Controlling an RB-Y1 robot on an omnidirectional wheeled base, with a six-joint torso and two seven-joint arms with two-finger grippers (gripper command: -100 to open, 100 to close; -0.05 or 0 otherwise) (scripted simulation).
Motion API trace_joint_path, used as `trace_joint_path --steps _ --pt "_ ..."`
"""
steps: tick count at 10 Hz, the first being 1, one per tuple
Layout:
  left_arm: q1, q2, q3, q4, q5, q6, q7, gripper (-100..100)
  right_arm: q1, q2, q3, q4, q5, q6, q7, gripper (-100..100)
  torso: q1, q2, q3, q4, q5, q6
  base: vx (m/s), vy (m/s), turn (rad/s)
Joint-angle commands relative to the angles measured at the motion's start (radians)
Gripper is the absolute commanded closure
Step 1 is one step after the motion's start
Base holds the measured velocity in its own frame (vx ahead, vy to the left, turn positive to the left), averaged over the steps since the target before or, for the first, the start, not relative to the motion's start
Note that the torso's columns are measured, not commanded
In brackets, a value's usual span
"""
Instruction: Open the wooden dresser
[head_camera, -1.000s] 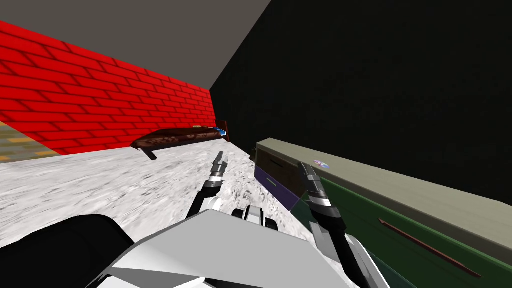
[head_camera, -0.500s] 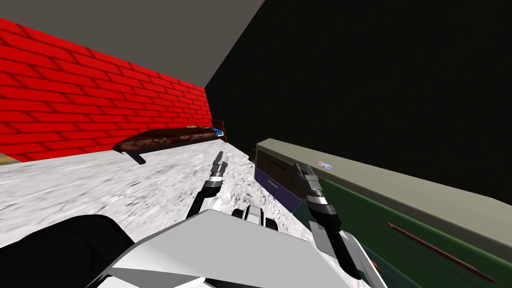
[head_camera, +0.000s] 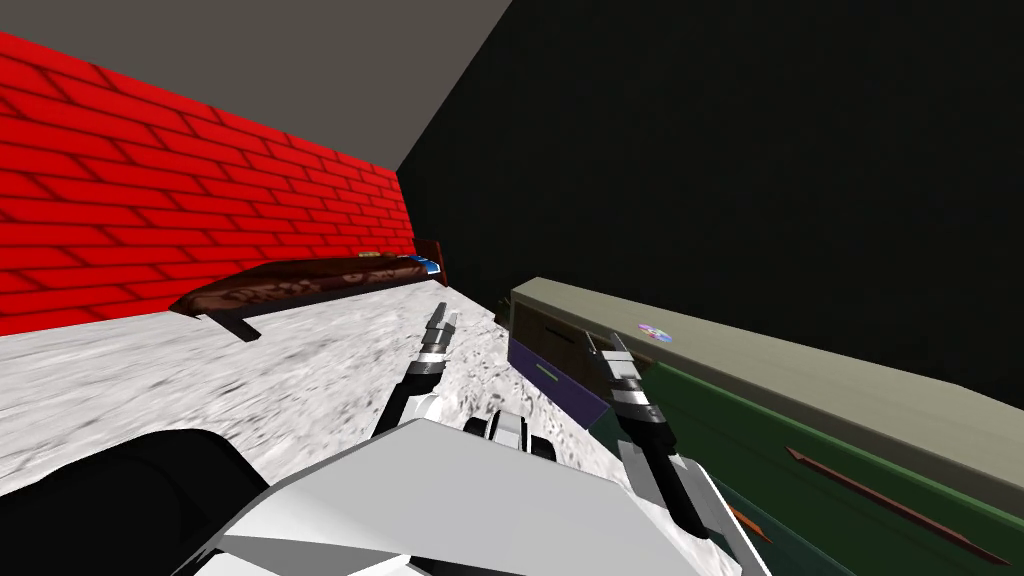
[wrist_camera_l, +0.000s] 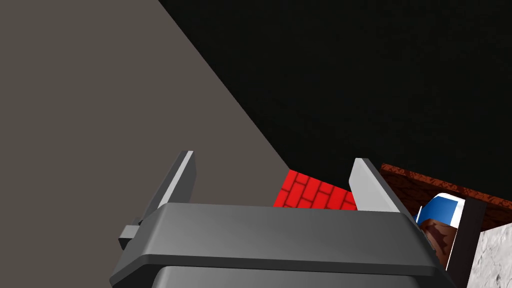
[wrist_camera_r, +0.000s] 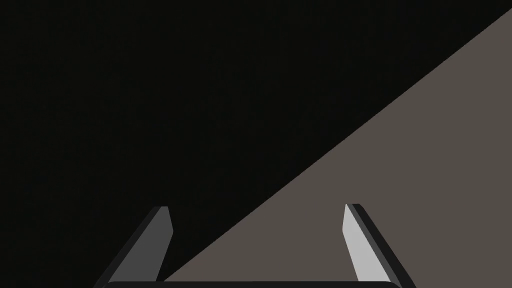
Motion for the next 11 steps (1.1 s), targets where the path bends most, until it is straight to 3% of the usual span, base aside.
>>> trace_joint_path --steps 1,6,8,11 --pt "0.0 0.0 0.0 0.0 0.0 0.0 0.0 0 -0.004 0.001 0.003 0.007 0.019 0.009 0.06 -100 -0.001 0.0 0.0 0.0 0.0 0.0 0.031 0.035 0.006" --pt "0.0 0.0 0.0 0.0 0.0 0.0 0.0 0 -0.039 -0.007 -0.008 0.09 0.117 0.033 0.209 -100 0.0 -0.001 -0.001 0.0 0.0 0.0 0.075 0.081 -0.108" --pt "0.0 0.0 0.0 0.0 0.0 0.0 0.0 0 -0.039 -0.007 -0.008 0.09 0.117 0.033 0.246 -100 -0.001 0.001 0.0 0.0 0.0 0.0 0.046 0.063 -0.04" --pt "0.0 0.0 0.0 0.0 0.0 0.0 0.0 0 -0.064 -0.01 -0.015 0.148 0.182 0.049 0.339 -100 0.0 -0.001 -0.001 0.0 0.0 0.0 0.06 0.074 -0.12"
